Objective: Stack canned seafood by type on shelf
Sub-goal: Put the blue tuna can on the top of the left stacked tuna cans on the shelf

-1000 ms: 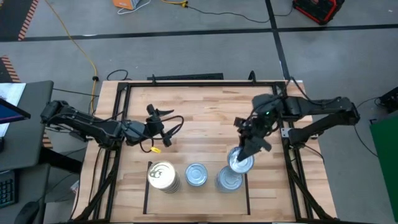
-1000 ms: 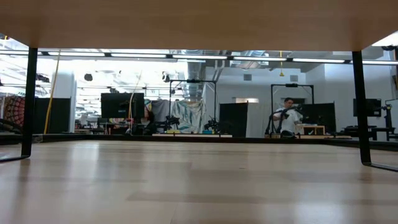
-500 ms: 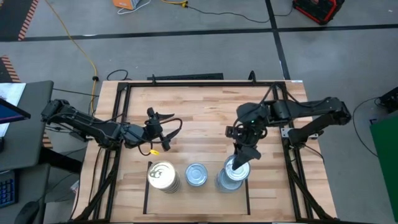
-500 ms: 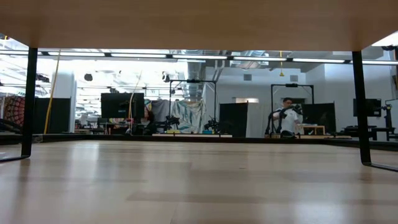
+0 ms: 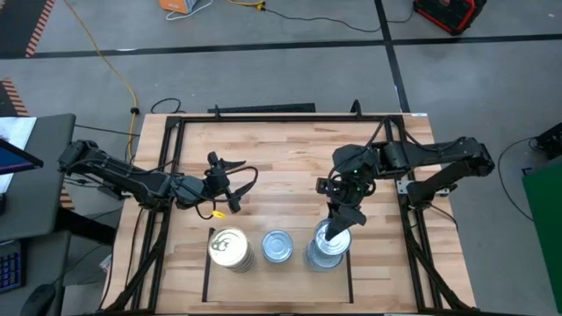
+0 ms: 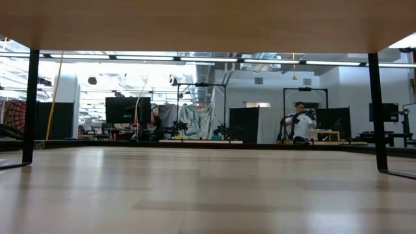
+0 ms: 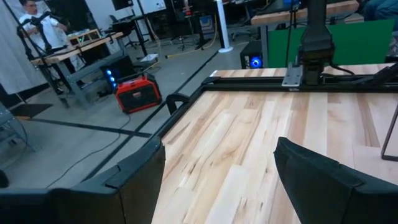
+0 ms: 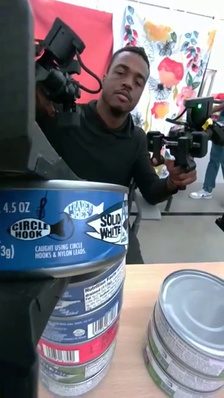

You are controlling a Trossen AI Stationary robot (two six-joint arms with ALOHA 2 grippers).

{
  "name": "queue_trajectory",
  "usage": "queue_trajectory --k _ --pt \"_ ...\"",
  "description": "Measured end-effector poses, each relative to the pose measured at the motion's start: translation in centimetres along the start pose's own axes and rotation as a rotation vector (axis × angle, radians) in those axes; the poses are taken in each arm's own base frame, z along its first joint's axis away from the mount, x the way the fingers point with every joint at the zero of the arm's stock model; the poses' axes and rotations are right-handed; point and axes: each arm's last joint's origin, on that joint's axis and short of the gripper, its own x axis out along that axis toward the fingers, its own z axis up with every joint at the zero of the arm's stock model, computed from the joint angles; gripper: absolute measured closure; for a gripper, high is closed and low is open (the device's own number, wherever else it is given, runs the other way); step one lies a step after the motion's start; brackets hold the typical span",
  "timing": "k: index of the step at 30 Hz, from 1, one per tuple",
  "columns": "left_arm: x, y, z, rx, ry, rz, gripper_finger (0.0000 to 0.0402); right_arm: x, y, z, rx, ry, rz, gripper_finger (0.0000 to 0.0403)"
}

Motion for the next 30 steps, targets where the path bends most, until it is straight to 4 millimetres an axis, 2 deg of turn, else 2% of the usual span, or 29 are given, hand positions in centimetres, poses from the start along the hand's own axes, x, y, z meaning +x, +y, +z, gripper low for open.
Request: queue_trajectory --k 11,17,21,30 --pt "0.0 0.0 0.0 -0.001 0.0 0.002 0.0113 1.1 1.3 -0.7 -0.018 0.012 0.046 0.0242" --pt "0.0 0.0 0.0 -0.006 -0.001 0.002 0.0113 2.4 0.7 -0.6 0.002 0.033 0.015 0.0242" --pt "0.0 0.0 0.0 -0.013 -0.001 0.002 0.0113 2.2 0.4 -0.5 0.004 0.04 0.0 0.0241" --pt "0.0 0.0 0.0 -0.011 -0.001 0.001 0.0113 1.9 0.1 -0.1 0.005 0.016 -0.003 0.0202"
